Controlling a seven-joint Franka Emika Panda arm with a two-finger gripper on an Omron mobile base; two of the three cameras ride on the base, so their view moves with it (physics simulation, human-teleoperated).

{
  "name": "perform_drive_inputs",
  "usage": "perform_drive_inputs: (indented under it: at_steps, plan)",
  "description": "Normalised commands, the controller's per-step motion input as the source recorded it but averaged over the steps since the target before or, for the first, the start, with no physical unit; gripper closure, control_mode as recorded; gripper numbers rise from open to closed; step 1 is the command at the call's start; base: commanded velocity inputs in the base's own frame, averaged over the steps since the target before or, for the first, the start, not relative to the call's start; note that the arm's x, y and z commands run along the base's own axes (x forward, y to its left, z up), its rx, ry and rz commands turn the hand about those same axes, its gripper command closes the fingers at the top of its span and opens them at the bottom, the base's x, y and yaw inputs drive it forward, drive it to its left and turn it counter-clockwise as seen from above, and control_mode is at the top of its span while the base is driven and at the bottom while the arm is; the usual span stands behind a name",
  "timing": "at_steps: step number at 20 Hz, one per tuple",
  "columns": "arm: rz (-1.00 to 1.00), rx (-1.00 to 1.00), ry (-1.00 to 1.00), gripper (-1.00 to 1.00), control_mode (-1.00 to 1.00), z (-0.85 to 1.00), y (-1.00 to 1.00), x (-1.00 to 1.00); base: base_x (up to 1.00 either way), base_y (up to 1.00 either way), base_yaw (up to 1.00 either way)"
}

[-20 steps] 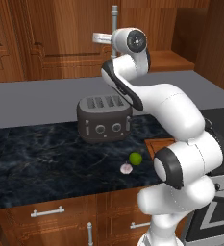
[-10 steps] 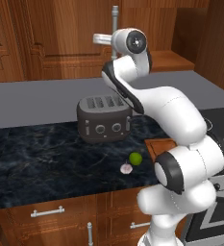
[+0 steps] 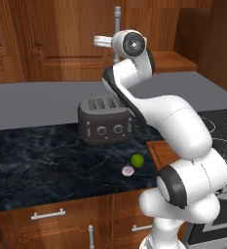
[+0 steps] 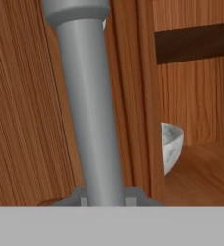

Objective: Open the cabinet. Place the bowl and condiment on the counter. Then place the lime and garlic on the cutting board.

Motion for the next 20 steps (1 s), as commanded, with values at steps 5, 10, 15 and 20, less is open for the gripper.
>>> perform_drive_inputs:
  at_steps: [5, 10, 15, 20]
  plan:
    - [-0.06, 0.0, 0.05, 1.0, -1.0, 0.0, 0.02, -0.29, 0.0, 0.0, 0.0]
    - [-0.05, 0.0, 0.05, 1.0, -1.0, 0.0, 0.06, -0.33, 0.0, 0.0, 0.0]
    - [-0.04, 0.0, 0.03, 1.0, -1.0, 0.0, 0.06, -0.33, 0.0, 0.0, 0.0]
    - [-0.04, 0.0, 0.01, 1.0, -1.0, 0.0, 0.05, -0.36, 0.0, 0.0, 0.0]
